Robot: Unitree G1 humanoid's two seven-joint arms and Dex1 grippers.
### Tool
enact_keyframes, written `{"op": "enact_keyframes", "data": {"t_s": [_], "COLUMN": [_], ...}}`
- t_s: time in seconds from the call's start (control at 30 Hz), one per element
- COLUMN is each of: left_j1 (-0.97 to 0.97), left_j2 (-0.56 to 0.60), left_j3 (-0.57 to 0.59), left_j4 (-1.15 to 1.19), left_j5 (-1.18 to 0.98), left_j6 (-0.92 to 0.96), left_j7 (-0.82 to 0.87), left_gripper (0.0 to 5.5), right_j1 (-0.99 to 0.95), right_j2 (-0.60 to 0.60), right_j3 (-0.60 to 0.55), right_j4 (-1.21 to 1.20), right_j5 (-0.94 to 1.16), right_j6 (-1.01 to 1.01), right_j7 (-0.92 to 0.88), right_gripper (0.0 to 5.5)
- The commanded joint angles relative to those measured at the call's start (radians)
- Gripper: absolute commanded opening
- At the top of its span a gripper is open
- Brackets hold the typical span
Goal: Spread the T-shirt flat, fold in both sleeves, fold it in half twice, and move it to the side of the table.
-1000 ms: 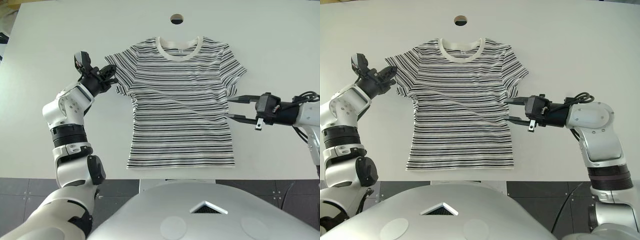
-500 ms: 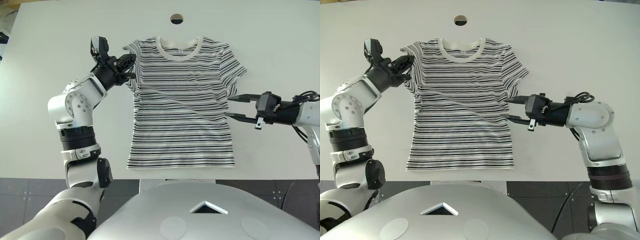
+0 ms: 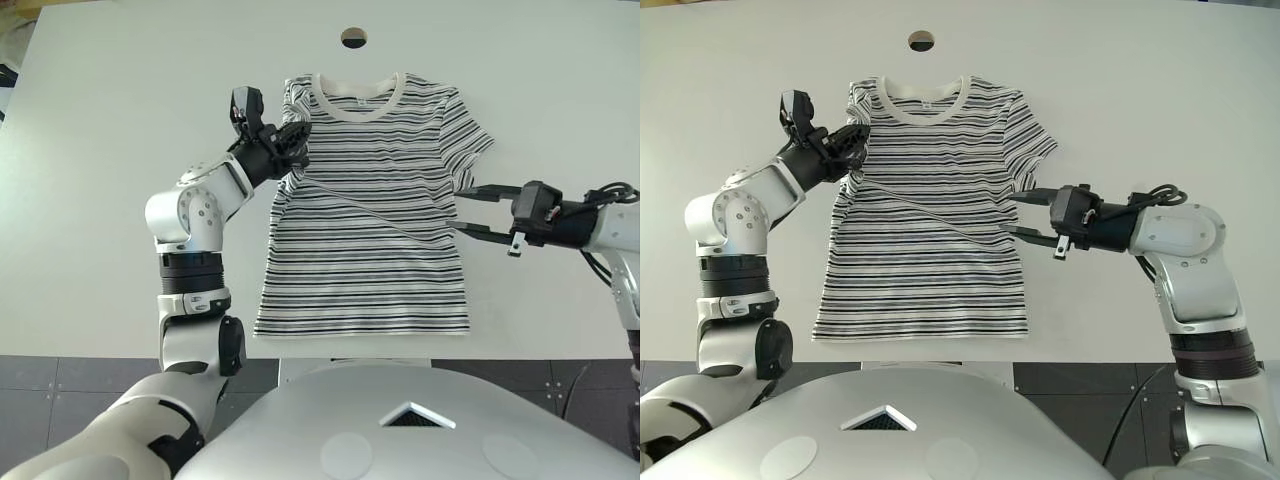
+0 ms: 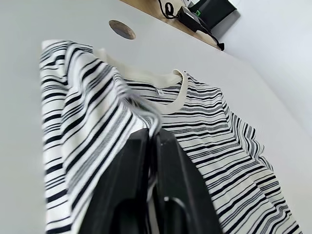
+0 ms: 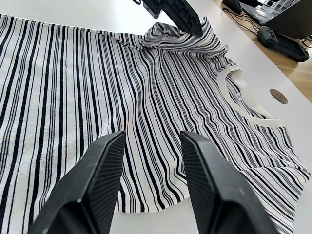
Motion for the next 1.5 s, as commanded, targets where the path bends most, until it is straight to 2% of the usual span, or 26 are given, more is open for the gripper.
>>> {"op": "enact_keyframes", "data": {"t_s": [0.03, 0.17, 0.27, 0.47, 0.63, 0.8, 1.17, 1.5], "left_j1": [-0.035, -0.045, -0.033, 0.066, 0.144, 0.153, 0.146, 0.138], "left_j2": [-0.027, -0.047, -0.054, -0.048, -0.024, -0.019, -0.023, -0.021], "left_j3": [0.005, 0.012, 0.015, -0.001, -0.037, -0.03, -0.02, -0.019], "left_j4": [0.039, 0.049, 0.014, -0.197, -0.3, -0.28, -0.264, -0.258], "left_j5": [0.002, -0.007, -0.019, -0.01, 0.032, 0.034, 0.014, 0.007], "left_j6": [-0.022, -0.033, -0.059, -0.237, -0.312, -0.318, -0.301, -0.294], "left_j7": [0.01, 0.006, -0.015, -0.073, -0.073, -0.055, -0.03, -0.025], "left_gripper": [1.01, 1.7, 2.18, 2.18, 2.18, 2.18, 2.2, 2.2], "right_j1": [-0.074, -0.244, -0.388, -0.594, -0.697, -0.729, -0.701, -0.655], "right_j2": [0.063, 0.167, 0.204, 0.286, 0.356, 0.379, 0.355, 0.363], "right_j3": [-0.04, -0.107, -0.112, -0.099, -0.139, -0.177, -0.214, -0.22], "right_j4": [0.053, 0.292, 0.609, 1.084, 1.33, 1.403, 1.371, 1.267], "right_j5": [0.019, -0.028, -0.062, -0.12, -0.113, -0.108, -0.102, -0.091], "right_j6": [0.057, 0.102, 0.149, 0.097, 0.113, 0.125, 0.167, 0.222], "right_j7": [-0.088, -0.306, -0.374, -0.385, -0.363, -0.336, -0.259, -0.214], "right_gripper": [2.08, 2.08, 2.08, 2.08, 2.08, 2.08, 0.15, 0.12]}}
